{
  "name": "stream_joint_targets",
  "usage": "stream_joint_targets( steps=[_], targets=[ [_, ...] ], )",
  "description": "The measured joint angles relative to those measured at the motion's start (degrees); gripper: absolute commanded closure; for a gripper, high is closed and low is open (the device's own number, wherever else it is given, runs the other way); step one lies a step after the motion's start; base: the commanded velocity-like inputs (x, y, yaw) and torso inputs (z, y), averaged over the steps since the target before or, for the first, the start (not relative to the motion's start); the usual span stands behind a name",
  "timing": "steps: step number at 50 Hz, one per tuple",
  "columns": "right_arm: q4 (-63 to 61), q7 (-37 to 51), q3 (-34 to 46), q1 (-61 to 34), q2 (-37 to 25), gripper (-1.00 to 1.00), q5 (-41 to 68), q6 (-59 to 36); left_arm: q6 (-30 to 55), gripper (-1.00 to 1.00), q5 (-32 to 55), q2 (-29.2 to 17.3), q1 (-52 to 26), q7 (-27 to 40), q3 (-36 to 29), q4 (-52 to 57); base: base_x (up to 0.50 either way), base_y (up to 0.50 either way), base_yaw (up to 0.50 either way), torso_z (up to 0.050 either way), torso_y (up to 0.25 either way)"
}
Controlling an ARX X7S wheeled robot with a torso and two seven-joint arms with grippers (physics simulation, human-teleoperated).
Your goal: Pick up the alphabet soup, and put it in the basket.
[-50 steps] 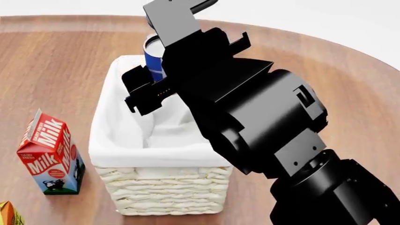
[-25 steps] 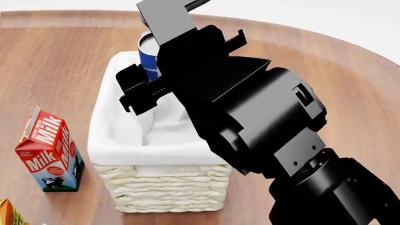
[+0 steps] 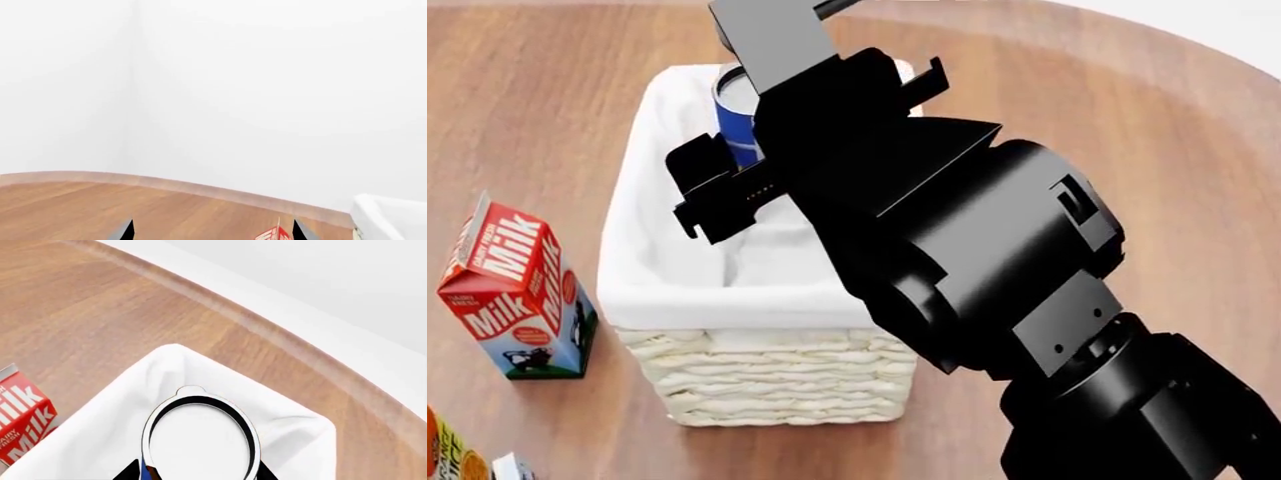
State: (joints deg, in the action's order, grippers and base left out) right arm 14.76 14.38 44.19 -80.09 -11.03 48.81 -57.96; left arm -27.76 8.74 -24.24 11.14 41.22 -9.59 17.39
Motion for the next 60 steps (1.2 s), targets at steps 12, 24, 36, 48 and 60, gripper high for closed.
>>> stream_joint_targets(
  steps=[12,24,36,48,60],
  targets=[
    [-0.29,0.29,0.24,-0.10,-0.03,1.00,0.13,-0.02,0.33,-1.00,-0.38,-0.02,0.01,0.25,-0.01,0.17,0.00,0.00,0.00,0.000,-0.035],
    [-0.39,0.45,0.59,-0.03,-0.13,1.00,0.18,0.15,0.58,-1.00,-0.62,-0.03,-0.02,0.37,-0.16,0.43,0.00,0.00,0.00,0.000,-0.111],
    [-0.30,0.42,1.00,0.00,-0.26,1.00,0.11,0.46,-0.31,-1.00,-0.13,-0.10,0.04,0.14,-0.28,0.25,0.00,0.00,0.00,0.000,-0.001],
    [-0.14,0.31,1.32,-0.01,-0.42,1.00,0.05,0.81,-0.64,-1.00,-0.11,-0.09,-0.03,0.14,-0.36,0.03,0.00,0.00,0.00,0.000,0.000],
    [-0.16,0.30,1.76,0.14,-0.43,1.00,0.03,1.17,-0.43,-1.00,0.01,-0.14,0.00,0.32,-0.31,0.21,0.00,0.00,0.00,0.000,-0.035]
  ],
)
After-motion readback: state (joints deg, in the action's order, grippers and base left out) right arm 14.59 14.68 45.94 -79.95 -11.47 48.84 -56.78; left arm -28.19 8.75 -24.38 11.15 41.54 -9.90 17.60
